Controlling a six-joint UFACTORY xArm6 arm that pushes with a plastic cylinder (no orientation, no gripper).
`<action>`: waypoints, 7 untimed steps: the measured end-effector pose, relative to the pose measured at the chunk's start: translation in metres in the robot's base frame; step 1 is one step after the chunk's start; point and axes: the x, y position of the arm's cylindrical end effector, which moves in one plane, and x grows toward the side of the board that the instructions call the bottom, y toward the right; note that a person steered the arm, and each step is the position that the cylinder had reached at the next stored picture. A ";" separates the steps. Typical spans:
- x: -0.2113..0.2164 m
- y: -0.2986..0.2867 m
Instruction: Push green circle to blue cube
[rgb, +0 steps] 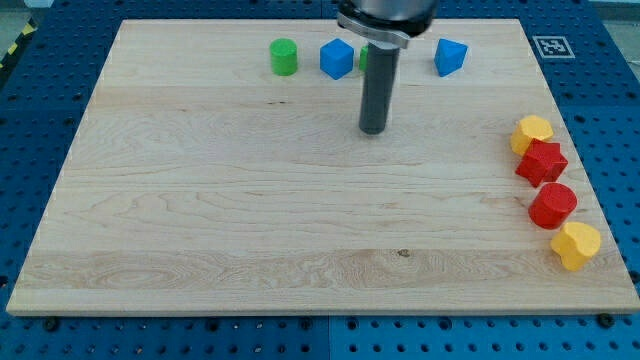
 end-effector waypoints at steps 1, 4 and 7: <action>-0.015 -0.061; -0.130 -0.188; -0.142 -0.147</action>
